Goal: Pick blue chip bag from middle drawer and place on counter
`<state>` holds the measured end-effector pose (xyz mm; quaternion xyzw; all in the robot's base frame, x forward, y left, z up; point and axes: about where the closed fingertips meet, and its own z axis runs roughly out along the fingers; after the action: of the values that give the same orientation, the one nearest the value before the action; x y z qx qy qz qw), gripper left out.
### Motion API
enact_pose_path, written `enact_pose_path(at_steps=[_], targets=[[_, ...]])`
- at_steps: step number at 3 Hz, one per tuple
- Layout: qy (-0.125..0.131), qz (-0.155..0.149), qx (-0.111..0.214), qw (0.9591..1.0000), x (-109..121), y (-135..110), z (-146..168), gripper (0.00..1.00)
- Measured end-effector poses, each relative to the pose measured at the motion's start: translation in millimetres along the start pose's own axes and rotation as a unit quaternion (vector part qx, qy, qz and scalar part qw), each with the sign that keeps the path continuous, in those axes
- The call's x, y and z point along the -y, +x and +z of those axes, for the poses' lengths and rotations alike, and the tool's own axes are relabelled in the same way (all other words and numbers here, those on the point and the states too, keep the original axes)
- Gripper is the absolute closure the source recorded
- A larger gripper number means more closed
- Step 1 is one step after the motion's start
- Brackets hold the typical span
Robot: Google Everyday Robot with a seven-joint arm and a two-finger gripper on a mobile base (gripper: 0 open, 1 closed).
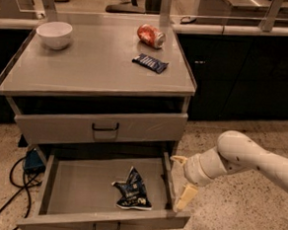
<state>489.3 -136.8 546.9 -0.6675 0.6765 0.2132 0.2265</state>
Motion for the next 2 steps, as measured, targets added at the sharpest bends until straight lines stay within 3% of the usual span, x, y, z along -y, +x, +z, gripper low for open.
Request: enact_pose_path(at_steps=[1, 2], targets=[[-0.038, -0.023, 0.04, 0.9982, 14, -31, 76, 0.0], [-0.057, -0.025, 0.051, 0.9968, 14, -37, 104, 0.0]])
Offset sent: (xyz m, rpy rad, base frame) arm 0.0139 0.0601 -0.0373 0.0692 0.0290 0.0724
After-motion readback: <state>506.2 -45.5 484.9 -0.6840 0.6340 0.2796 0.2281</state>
